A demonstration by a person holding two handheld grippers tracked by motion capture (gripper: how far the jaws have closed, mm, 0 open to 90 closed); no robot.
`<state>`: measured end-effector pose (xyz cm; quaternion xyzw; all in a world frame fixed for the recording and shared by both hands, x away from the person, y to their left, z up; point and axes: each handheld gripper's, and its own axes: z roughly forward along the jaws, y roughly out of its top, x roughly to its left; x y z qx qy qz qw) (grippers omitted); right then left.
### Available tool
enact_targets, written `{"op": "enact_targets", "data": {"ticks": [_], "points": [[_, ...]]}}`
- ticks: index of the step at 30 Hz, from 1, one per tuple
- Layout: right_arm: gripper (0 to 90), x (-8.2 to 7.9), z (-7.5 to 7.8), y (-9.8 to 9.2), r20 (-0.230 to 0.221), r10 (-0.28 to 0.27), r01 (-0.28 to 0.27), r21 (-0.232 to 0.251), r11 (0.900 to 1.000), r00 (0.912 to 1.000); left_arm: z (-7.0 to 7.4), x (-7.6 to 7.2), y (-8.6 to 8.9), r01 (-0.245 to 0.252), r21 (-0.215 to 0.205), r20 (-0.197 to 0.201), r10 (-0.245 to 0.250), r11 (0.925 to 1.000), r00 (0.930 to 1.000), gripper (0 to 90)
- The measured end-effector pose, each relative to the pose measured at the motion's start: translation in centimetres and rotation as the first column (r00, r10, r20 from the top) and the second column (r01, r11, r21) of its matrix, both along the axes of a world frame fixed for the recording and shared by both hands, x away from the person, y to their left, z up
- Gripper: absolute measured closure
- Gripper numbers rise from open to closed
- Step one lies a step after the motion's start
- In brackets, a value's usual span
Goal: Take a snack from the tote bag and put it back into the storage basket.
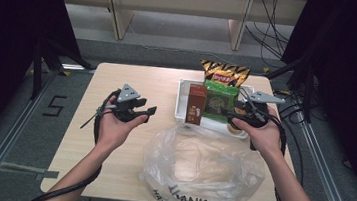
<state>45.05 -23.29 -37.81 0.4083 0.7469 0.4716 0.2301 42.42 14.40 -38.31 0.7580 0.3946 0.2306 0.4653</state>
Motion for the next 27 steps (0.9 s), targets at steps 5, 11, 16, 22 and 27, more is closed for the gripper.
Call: {"op": "enact_targets", "data": {"ticks": [5, 11, 16, 22, 27], "points": [[39.4, -0.7, 0.3, -0.7, -0.013, 0.012, -0.012, -0.004, 1.0, 0.9998, 0.1, -0.8, 1.0, -0.015, 0.006, 0.005, 0.015, 0.9999, 0.9999, 49.0], [38.1, -1.8, 0.1, -1.7, -0.031, 0.001, -0.001, -0.004, 1.0, 0.9995, -0.1, -1.7, 1.7, -0.02, -0.006, 0.007, 0.02, 0.9998, 0.9998, 48.3], [36.4, -2.6, -0.4, -2.3, -0.039, -0.011, 0.012, 0.014, 1.0, 0.9992, -0.7, -2.6, 2.6, -0.021, -0.002, 0.007, 0.021, 0.9998, 0.9997, 47.0], [35.4, -3.6, -0.6, -3.7, -0.026, -0.047, 0.048, 0.04, 0.998, 0.9986, -1.9, -3.9, 4.4, -0.061, -0.035, 0.019, 0.062, 0.9975, 0.9979, 44.8], [35.4, -4.4, -1.4, -5.1, -0.027, -0.05, 0.051, 0.032, 0.998, 0.9984, -2.9, -5.4, 5.7, -0.096, -0.044, 0.03, 0.098, 0.9944, 0.9948, 44.2]]}}
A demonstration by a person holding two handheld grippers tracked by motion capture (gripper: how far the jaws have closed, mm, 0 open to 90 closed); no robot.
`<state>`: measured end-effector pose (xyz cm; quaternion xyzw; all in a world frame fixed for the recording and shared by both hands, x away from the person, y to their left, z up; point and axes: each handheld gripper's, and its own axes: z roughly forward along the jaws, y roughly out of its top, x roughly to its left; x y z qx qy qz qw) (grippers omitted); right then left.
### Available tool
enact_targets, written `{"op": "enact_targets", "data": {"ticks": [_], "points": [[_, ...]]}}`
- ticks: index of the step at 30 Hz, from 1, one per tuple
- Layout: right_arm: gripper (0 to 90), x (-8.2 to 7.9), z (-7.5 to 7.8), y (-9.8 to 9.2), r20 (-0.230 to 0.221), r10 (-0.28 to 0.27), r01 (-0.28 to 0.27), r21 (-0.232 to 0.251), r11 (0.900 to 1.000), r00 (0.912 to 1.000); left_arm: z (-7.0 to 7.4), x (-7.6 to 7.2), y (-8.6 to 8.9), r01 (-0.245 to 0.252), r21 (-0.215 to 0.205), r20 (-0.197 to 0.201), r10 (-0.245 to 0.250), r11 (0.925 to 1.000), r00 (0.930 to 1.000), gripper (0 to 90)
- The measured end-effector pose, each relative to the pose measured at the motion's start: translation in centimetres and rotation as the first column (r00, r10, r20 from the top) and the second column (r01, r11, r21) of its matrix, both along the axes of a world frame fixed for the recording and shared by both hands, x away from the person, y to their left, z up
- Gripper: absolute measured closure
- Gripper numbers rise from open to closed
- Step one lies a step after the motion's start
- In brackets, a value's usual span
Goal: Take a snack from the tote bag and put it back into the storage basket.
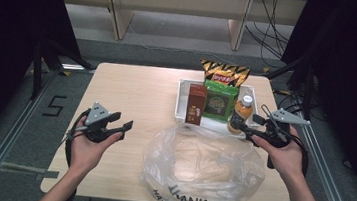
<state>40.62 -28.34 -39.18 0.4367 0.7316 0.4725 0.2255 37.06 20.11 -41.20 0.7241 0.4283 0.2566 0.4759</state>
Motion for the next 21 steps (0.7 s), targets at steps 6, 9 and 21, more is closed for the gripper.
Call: {"op": "enact_targets", "data": {"ticks": [6, 9, 21], "points": [[35.5, -0.7, -1.1, -0.9, -0.019, -0.037, 0.038, 0.02, 0.999, 0.9991, -1.1, -1.5, 0.7, -0.018, -0.016, -0.001, 0.018, 0.9997, 0.9998, 43.6], [35.5, -0.8, -1.6, -1.3, 0.001, -0.024, 0.024, 0.022, 0.999, 0.9997, -1.8, -2.3, 0.8, -0.017, -0.023, -0.01, 0.017, 0.9996, 0.9998, 43.3], [38.4, -1.7, -2.9, -2.5, 0.005, -0.097, 0.097, 0.025, 0.995, 0.9953, -4.6, -4.3, 0.5, -0.054, -0.03, 0.017, 0.054, 0.9981, 0.9984, 43.7]]}}
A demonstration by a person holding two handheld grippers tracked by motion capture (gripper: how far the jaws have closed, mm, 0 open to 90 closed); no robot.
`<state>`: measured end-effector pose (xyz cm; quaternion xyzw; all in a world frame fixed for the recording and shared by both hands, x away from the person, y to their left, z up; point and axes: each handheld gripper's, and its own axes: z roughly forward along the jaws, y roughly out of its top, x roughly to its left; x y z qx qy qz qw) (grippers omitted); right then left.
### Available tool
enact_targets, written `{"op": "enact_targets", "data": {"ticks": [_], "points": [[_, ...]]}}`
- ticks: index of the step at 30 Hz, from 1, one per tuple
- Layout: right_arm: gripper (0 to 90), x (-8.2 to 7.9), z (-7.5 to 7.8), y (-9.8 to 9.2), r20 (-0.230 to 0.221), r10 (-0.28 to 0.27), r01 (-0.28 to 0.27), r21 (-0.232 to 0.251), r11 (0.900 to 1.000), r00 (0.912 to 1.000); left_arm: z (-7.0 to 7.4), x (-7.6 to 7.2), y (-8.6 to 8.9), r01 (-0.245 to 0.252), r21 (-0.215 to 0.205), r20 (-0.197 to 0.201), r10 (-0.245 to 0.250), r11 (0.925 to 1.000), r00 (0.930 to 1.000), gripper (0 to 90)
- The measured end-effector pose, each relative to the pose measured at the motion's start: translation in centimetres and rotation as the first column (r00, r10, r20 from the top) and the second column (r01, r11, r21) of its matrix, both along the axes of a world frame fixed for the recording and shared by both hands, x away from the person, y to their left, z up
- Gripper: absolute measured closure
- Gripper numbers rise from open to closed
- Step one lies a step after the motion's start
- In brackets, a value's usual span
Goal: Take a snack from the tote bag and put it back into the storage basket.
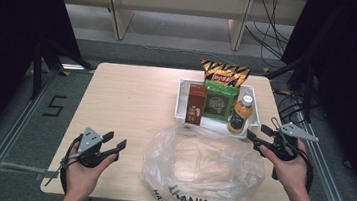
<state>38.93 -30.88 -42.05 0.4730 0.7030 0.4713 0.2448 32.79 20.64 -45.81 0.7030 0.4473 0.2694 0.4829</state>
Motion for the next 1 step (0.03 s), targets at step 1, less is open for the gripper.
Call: {"op": "enact_targets", "data": {"ticks": [1], "points": [[38.3, -0.08, -0.07, -0.3, 0.006, -0.016, 0.016, -0.002, 1.0, 0.9998, -0.05, -0.05, -0.03, 0.005, 0.009, -0.001, -0.005, 1.0, 1.0, 43.7]]}}
